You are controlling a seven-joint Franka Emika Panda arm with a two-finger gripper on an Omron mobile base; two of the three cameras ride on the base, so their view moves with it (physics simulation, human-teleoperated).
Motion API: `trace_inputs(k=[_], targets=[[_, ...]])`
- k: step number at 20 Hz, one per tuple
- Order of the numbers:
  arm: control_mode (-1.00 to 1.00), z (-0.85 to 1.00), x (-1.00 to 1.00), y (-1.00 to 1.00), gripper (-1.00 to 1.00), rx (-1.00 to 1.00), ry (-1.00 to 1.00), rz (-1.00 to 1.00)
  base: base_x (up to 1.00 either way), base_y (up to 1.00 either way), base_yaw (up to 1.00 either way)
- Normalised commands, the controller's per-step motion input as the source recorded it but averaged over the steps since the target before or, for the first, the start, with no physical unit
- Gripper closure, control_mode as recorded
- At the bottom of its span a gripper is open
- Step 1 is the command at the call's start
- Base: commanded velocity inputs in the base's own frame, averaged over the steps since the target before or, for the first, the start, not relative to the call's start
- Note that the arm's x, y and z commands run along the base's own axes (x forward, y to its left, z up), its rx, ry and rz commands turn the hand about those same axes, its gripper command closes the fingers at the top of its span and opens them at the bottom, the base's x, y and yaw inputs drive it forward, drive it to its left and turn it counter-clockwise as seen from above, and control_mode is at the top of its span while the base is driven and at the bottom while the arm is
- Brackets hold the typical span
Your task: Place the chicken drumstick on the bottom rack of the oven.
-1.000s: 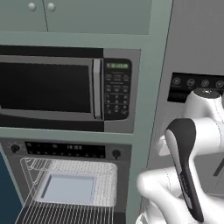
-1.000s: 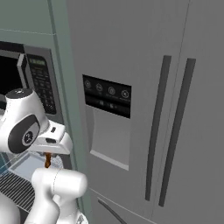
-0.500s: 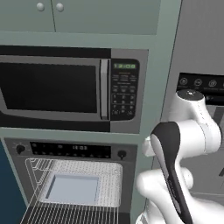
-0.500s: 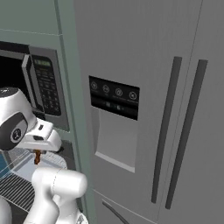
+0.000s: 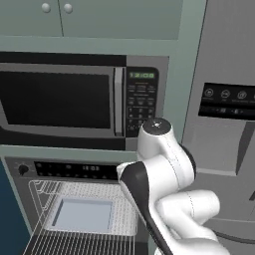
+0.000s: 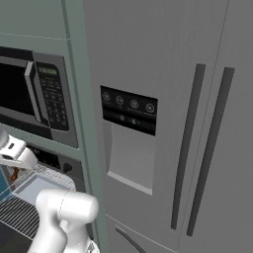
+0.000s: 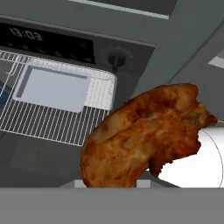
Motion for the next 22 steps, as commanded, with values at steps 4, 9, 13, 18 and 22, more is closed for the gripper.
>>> trace_inputs(k=[4,9,13,18,22], targets=[[-1.00,-0.73,0.45,1.00,1.00,-0.01,-0.06,-0.22,0.00,0.00,0.00],[-1.00,-0.94,0.68,1.00,1.00,-0.03,0.00,-0.31,0.00,0.00,0.00],[-1.00,-1.00,0.71,1.00,1.00,-0.08,0.00,-0.33,0.00,0.00,0.00],[-1.00,-0.94,0.77,1.00,1.00,-0.05,0.01,-0.25,0.00,0.00,0.00],[-1.00,-0.88,0.64,0.69,1.00,-0.01,0.12,-0.06,0.00,0.00,0.00]])
